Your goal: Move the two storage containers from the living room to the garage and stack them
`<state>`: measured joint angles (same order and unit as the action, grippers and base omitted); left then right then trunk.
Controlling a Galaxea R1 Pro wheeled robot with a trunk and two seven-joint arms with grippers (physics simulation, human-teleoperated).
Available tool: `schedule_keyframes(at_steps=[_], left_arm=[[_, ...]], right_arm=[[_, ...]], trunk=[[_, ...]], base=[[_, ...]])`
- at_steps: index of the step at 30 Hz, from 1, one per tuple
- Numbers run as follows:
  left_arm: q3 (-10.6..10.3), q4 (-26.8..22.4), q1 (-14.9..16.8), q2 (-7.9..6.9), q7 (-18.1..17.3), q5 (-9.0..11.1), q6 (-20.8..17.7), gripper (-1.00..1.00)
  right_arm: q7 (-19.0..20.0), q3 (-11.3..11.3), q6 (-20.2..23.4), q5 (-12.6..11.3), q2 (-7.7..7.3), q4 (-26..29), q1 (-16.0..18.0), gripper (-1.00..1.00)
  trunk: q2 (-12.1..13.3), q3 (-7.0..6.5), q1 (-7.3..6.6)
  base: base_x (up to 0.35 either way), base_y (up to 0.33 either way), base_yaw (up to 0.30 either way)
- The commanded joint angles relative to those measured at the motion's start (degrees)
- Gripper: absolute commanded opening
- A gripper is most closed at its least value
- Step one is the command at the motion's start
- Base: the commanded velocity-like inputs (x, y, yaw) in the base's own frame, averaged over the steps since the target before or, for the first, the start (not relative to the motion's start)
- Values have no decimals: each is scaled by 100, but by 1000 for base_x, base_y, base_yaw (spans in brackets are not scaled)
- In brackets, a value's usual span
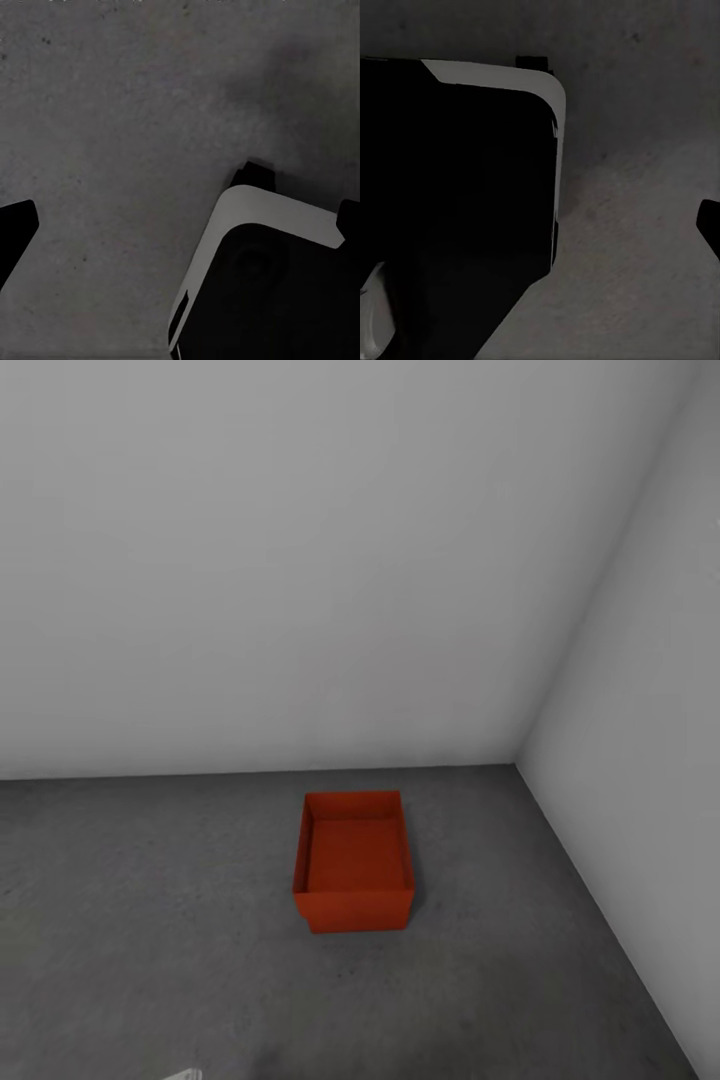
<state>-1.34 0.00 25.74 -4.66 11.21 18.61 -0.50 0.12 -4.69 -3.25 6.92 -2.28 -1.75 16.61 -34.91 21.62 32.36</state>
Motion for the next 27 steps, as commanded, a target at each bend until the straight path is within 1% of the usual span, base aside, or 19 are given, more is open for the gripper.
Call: schedule_keyframes(at_steps=[1,15,18,23,27], left_arm=[[-16,0,4,0,13,28,-4,100],[-16,5,-22,7,13,28,-3,100],[-18,1,-232,9,7,28,36,100],[-19,1,-422,9,11,28,50,100],[-18,0,-467,23,10,26,50,100]], right_arm=[[6,-49,-35,63,-2,-19,5,100],[12,-56,-27,55,26,-19,0,100],[8,-58,-27,52,31,-19,0,100],[6,-58,-27,47,26,-19,0,100],[6,-58,-27,46,26,-19,0,100]], trunk=[[36,-22,-21],[597,-404,-328],[718,-486,-394],[918,-622,-504],[918,-660,-504]], base=[[0,0,0],[0,0,0],[0,0,0],[0,0,0],[0,0,0]])
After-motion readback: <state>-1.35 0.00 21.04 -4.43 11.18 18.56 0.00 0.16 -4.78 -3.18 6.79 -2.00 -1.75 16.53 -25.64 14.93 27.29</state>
